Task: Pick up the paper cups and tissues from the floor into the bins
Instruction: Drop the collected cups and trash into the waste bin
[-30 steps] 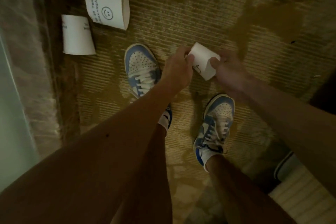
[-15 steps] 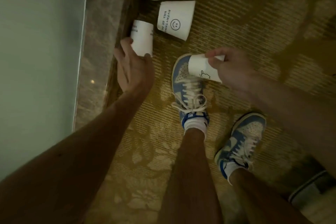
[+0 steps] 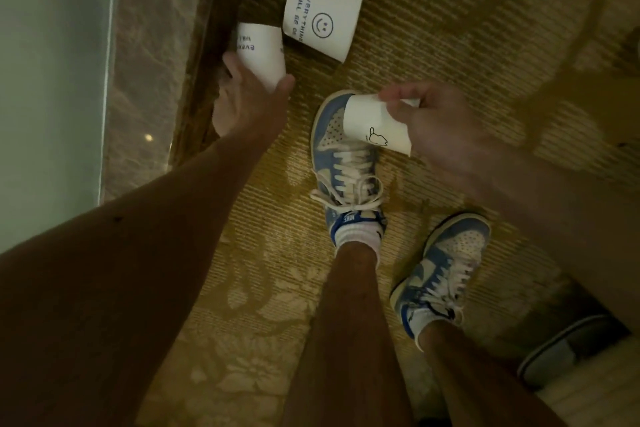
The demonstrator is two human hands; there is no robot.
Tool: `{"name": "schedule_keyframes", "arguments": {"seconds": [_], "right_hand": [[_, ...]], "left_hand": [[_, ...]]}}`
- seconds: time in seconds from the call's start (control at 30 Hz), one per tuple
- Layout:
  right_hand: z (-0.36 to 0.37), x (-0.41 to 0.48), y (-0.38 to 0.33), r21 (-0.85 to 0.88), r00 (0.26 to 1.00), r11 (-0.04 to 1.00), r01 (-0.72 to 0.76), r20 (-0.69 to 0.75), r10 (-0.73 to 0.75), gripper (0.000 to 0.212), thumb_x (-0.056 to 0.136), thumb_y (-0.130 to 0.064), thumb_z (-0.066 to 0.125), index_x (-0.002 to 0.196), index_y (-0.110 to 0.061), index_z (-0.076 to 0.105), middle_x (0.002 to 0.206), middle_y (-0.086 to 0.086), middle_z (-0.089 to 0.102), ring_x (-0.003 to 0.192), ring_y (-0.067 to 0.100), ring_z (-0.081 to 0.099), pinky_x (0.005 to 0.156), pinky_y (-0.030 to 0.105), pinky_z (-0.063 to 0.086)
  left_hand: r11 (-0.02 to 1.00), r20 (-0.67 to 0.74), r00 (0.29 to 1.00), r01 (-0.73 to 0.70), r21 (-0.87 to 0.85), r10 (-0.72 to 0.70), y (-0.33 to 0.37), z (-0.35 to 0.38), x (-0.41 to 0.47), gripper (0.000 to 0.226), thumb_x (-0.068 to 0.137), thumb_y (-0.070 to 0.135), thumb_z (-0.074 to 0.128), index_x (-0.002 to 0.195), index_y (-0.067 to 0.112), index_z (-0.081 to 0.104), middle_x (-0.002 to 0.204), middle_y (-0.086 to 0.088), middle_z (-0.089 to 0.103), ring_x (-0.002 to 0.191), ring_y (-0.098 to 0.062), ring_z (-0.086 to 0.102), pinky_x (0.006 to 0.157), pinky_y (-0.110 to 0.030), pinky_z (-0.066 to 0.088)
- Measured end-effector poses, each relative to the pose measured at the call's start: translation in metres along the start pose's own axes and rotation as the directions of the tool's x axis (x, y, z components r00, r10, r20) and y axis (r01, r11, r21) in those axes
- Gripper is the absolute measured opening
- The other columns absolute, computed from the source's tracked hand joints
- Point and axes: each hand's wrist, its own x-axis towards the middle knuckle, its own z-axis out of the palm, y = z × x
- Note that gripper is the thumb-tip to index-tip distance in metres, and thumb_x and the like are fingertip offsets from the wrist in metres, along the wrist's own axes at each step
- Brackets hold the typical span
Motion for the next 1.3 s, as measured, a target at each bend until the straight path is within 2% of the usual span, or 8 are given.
{"name": "schedule_keyframes", "arguments": {"seconds": [0.2,0.43,0.57,0.7,0.83,0.93,1.1,1.3], "right_hand": [[-0.004,-0.008,-0.007,-0.026,0.998,0.998,-0.061,-0.018,0.061,0.011,0.091,-0.044,0.064,0.090,-0.033,0.064,0.113,0.001,0.064,0.098,0.016,0.062,0.068,0.025,0.045],[-0.008,-0.019,-0.035,-0.010,0.997,0.998,-0.064,0.030,0.064,0.061,0.076,-0.072,0.062,0.112,-0.023,0.068,0.105,-0.002,0.072,0.092,0.013,0.066,0.065,0.024,0.044],[-0.006,-0.022,-0.048,0.124,0.998,0.991,-0.043,0.046,0.038,0.046,0.072,-0.054,0.080,0.099,-0.018,0.072,0.083,-0.007,0.076,0.073,0.007,0.073,0.052,0.020,0.052],[-0.022,-0.021,-0.045,0.179,0.998,0.982,-0.063,-0.012,0.066,0.033,0.070,-0.031,0.087,0.094,-0.014,0.071,0.081,-0.002,0.076,0.076,0.013,0.074,0.055,0.025,0.056],[-0.035,-0.015,-0.037,0.101,0.996,0.993,-0.064,-0.052,0.070,0.043,0.074,-0.034,0.084,0.110,-0.016,0.068,0.104,0.002,0.072,0.093,0.017,0.070,0.077,0.035,0.061],[-0.038,-0.011,-0.033,0.127,0.996,0.989,-0.074,-0.042,0.080,0.044,0.077,-0.035,0.081,0.113,-0.016,0.066,0.109,0.004,0.070,0.098,0.019,0.068,0.084,0.039,0.059],[-0.040,-0.006,-0.025,0.143,0.996,0.987,-0.075,-0.029,0.080,0.031,0.076,-0.040,0.081,0.098,-0.024,0.067,0.099,-0.002,0.072,0.087,0.011,0.071,0.069,0.026,0.060],[-0.046,-0.002,-0.020,0.225,0.989,0.965,-0.134,-0.025,0.143,0.043,0.071,-0.038,0.085,0.105,-0.018,0.068,0.103,0.003,0.074,0.093,0.018,0.072,0.081,0.042,0.060]], "left_hand": [[0.986,0.062,0.996,-0.061,-0.153,0.071,0.002,-0.005,-0.018,0.075,0.081,0.058,0.068,0.135,0.015,0.041,0.118,-0.005,0.056,0.106,-0.025,0.057,0.089,-0.041,0.051],[0.896,0.090,0.938,-0.287,-0.338,0.335,0.023,-0.014,-0.067,0.065,0.078,0.057,0.072,0.128,0.021,0.050,0.091,0.020,0.054,0.077,0.010,0.053,0.052,-0.002,0.041],[0.848,0.219,0.838,-0.423,-0.318,0.500,0.044,-0.012,-0.090,0.072,0.078,0.058,0.070,0.135,0.021,0.043,0.103,0.014,0.060,0.087,0.004,0.060,0.065,-0.011,0.048],[0.746,0.402,0.641,-0.635,-0.201,0.654,0.057,-0.016,-0.083,0.069,0.086,0.066,0.048,0.129,0.013,0.055,0.124,-0.007,0.060,0.113,-0.022,0.055,0.097,-0.045,0.046],[0.844,0.199,0.824,-0.535,-0.038,0.531,0.063,-0.019,-0.056,0.067,0.093,0.063,0.042,0.147,0.021,0.041,0.154,-0.014,0.031,0.141,-0.030,0.028,0.114,-0.048,0.028],[0.867,0.149,0.869,-0.487,0.102,0.471,0.071,-0.014,-0.034,0.074,0.093,0.061,0.048,0.154,0.026,0.023,0.161,-0.017,0.012,0.147,-0.035,0.015,0.116,-0.050,0.020],[0.942,0.019,0.945,-0.323,-0.094,0.326,0.088,0.002,-0.005,0.083,0.077,0.054,0.074,0.140,0.018,0.033,0.143,-0.011,0.034,0.132,-0.030,0.039,0.107,-0.044,0.039],[0.940,0.081,0.937,-0.340,-0.002,0.339,0.079,0.005,0.006,0.066,0.077,0.059,0.071,0.121,0.016,0.046,0.125,-0.006,0.043,0.123,-0.027,0.040,0.103,-0.041,0.036]]}}
